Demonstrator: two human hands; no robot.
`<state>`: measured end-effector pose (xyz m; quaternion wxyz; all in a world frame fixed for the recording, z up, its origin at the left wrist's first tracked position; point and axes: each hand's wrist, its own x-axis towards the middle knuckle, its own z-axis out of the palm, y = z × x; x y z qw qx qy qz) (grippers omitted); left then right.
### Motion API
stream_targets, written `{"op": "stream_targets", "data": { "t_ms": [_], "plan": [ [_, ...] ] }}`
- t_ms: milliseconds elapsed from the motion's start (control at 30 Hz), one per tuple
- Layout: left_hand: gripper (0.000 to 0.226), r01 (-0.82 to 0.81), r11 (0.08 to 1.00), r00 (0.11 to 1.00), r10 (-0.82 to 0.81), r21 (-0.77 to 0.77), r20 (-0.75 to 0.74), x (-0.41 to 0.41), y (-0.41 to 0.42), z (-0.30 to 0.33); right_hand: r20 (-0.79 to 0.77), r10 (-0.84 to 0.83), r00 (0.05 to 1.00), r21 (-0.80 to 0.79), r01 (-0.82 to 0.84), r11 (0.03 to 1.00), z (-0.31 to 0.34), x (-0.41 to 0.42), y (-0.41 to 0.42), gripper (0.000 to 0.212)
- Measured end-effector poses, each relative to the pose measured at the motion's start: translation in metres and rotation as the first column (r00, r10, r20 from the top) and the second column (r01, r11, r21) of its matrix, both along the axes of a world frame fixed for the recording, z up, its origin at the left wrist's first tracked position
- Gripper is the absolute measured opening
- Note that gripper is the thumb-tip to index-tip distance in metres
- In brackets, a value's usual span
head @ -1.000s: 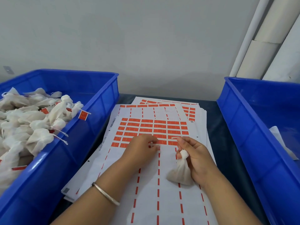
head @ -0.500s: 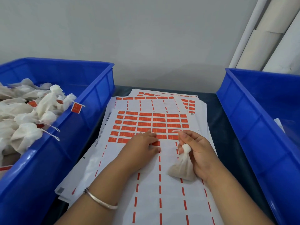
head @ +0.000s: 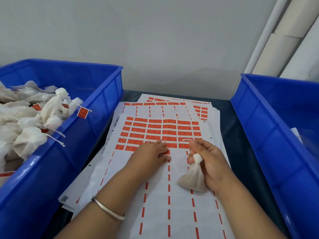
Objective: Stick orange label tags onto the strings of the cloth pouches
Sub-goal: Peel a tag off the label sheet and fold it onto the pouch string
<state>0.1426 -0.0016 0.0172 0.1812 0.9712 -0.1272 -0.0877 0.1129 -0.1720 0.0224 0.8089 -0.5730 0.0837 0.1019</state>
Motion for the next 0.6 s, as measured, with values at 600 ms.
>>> {"op": "stream_targets", "data": {
  "t_ms": [600],
  "plan": [
    [0.044,0.007,0.988,0.998,-0.017,0.152,0.068,0.0020,-0.0044,-0.0043,0.019,-0.017,1.000,-0.049,0.018,0.999,-0.0013,0.0006,0.0015,0.030]
  ]
}}
